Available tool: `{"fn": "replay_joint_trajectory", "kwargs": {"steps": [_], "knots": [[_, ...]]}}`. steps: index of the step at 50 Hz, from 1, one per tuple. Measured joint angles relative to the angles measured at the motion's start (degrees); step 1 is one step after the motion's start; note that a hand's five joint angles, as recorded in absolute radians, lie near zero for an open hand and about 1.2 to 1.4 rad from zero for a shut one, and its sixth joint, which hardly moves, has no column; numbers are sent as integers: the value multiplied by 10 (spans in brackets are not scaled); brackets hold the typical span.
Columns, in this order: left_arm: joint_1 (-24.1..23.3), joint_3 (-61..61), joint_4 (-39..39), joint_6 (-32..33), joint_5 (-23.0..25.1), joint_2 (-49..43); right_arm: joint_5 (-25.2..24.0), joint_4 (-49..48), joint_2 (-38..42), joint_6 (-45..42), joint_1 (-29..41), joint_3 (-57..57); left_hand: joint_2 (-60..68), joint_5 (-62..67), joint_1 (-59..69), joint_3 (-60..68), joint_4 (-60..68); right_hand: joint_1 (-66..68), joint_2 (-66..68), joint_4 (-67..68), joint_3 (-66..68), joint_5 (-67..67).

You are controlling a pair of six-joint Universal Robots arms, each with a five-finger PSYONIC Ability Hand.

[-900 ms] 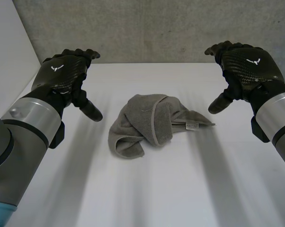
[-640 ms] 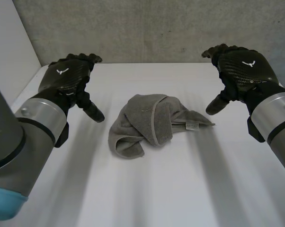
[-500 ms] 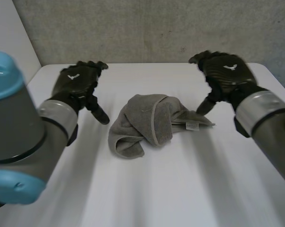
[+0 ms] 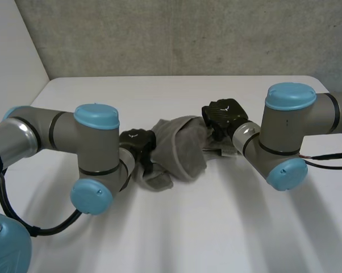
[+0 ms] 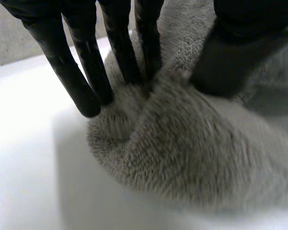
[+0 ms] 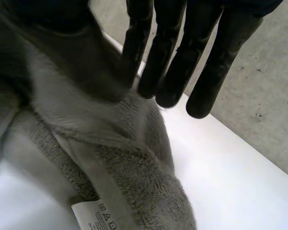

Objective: Fold the towel.

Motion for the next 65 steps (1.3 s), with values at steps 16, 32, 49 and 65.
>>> {"fn": "replay_joint_trajectory", "kwargs": {"steps": [16, 32, 49, 65], "knots": [[7, -160, 2, -8, 4, 257, -120, 34, -213, 1, -6, 214, 136, 134, 113, 134, 118, 40, 32, 51, 45, 52], [97, -423, 1, 17, 145, 369, -102, 38, -209, -1, -1, 195, 136, 135, 113, 135, 118, -592, -587, -571, -581, -587], [149, -462, 14, 65, 199, 413, -194, 195, 72, -21, 59, -152, -376, -375, -323, -400, -403, -582, -577, -564, -574, -578], [77, -383, 64, -66, 169, 349, -177, 303, 135, -103, 79, -273, -562, -581, -508, -587, -588, 7, 17, 43, 10, 24]]}}
